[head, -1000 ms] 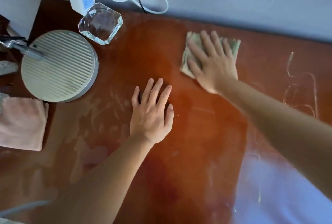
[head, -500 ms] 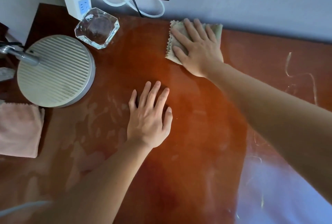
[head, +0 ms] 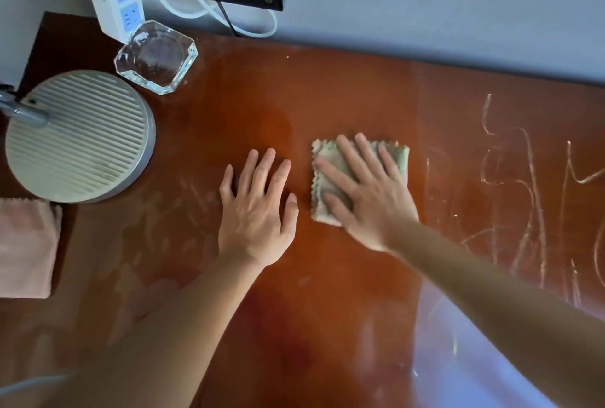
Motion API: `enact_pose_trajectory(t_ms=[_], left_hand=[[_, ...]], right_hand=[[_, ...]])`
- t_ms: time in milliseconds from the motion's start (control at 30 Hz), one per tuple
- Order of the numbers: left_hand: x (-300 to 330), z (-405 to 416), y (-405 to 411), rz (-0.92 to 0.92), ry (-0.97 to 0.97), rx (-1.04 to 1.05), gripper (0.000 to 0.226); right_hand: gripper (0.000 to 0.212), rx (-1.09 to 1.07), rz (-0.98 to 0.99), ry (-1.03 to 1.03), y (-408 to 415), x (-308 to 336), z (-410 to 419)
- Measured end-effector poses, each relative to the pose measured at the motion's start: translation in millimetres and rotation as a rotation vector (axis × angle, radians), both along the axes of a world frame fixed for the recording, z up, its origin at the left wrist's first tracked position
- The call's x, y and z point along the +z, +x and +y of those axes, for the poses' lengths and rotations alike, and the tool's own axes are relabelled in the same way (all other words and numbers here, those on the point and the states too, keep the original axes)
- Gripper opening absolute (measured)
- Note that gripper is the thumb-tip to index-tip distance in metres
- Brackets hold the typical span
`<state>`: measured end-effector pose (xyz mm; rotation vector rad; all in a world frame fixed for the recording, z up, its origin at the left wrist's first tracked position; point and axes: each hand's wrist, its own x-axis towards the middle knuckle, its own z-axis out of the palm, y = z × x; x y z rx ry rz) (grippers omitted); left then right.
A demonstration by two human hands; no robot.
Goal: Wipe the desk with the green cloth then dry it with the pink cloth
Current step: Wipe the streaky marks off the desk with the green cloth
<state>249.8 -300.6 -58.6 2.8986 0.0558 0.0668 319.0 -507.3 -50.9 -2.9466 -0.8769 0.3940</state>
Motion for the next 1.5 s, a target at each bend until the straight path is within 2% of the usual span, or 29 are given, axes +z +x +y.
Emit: enact_pose_trajectory(t_ms=[133,200,300,500,567,700,800,900,1100,1167,1267,1400,1500], left_hand=[[-0.8,-0.2,0.1,0.001,-0.007,0.005,0.054],[-0.2,-0.1,0.8,-0.005,-0.018,0.005,0.055],[-0.3,-0.6,1.1,0.007,-0.016,0.009,0.055],[-2.1,-0.6,-0.2,0.007,-0.012,0.017,0.054],[-1.2,-1.0,0.1,0.004,-0.016,0.016,0.054],[-3.2,0.4,-0.4,-0.025,-0.021,0.012,0.054],[-6.6,1.8,0.6,-0.04,-0.025,0.015,0.052],[-5.2,-0.4,-0.8,-0.038,-0.025,0.021,0.052],[-6.2,1.3,-0.5,-0.046,-0.007,0.022,0.052],[-7.4,0.6,-0.5,-0.056,-0.007,0.022,0.051],[-8.4,0.6,0.1,-0.06,-0.024,0.019,0.051],[-6.4,1.4,-1.0,-0.055,-0.062,0.024,0.052],[-3.0,1.1,-0.7,-0.049,-0.105,0.031,0.054]], right_hand=[[0.065,-0.246,-0.043,-0.007,110.3,3.2,-16.8],[0.067,-0.286,-0.04,-0.012,139.1,3.1,-21.2],[0.066,-0.318,-0.041,0.031,120.7,2.7,-21.9],[0.063,-0.194,-0.045,0.008,2.2,-1.8,-45.2],[0.063,-0.181,-0.03,-0.009,21.3,-0.7,-50.3],[0.065,-0.329,-0.047,0.004,116.0,4.9,-58.9],[0.062,-0.368,-0.053,0.0,145.3,2.4,-52.5],[0.064,-0.371,-0.046,0.031,111.6,3.3,-48.1],[0.06,-0.205,-0.007,0.067,-77.6,3.3,-29.5],[0.059,-0.18,0.035,0.062,-106.0,2.3,-28.3],[0.059,-0.12,0.05,0.047,-84.8,2.7,-27.3],[0.061,-0.173,-0.01,-0.003,-10.7,2.2,8.3],[0.061,-0.179,-0.029,-0.011,0.6,2.5,38.4]])
